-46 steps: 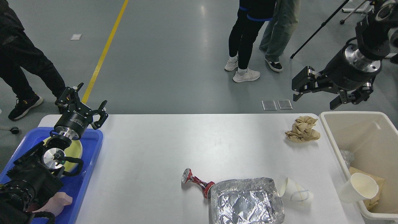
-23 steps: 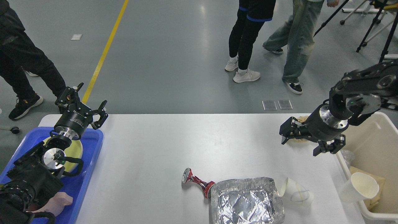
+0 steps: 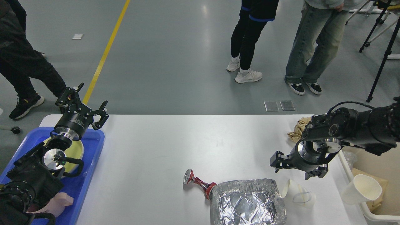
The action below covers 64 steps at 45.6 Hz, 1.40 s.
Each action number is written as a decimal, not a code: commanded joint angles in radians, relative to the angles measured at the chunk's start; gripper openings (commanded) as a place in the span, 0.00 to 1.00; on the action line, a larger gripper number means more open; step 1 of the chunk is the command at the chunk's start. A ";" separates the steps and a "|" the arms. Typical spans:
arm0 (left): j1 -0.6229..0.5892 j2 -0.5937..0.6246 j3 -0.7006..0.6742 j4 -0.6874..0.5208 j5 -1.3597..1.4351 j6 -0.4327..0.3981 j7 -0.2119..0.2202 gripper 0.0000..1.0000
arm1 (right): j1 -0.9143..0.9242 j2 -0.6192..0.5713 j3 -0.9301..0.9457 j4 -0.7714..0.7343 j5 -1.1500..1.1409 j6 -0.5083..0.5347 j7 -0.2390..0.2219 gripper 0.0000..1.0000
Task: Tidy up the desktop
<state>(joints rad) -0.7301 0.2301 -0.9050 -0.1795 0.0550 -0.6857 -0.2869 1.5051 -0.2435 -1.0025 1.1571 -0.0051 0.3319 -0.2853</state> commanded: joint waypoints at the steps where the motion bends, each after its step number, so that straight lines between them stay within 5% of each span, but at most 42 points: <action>1: 0.000 0.000 0.000 0.000 0.000 0.000 0.000 0.96 | -0.042 0.023 -0.005 -0.043 0.001 -0.002 0.000 1.00; 27: 0.000 0.000 0.000 0.000 0.000 0.000 0.000 0.96 | -0.121 0.026 -0.011 -0.082 -0.029 -0.030 0.002 0.96; 34: 0.000 0.000 0.000 0.000 0.000 0.000 0.000 0.96 | -0.126 0.039 -0.015 -0.079 -0.110 -0.037 0.000 0.55; 57: 0.000 0.000 -0.002 0.000 0.000 0.000 0.000 0.96 | -0.126 0.043 -0.018 -0.080 -0.136 -0.042 -0.002 0.32; 61: 0.001 0.000 -0.002 0.000 0.000 0.000 0.000 0.96 | -0.126 0.044 -0.018 -0.079 -0.136 -0.039 -0.006 0.12; 64: 0.001 0.000 -0.002 0.000 0.000 0.000 0.000 0.96 | -0.128 0.043 -0.018 -0.079 -0.137 -0.039 -0.006 0.11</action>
<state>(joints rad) -0.7289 0.2301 -0.9066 -0.1795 0.0550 -0.6857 -0.2868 1.3788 -0.2007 -1.0196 1.0772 -0.1420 0.2914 -0.2900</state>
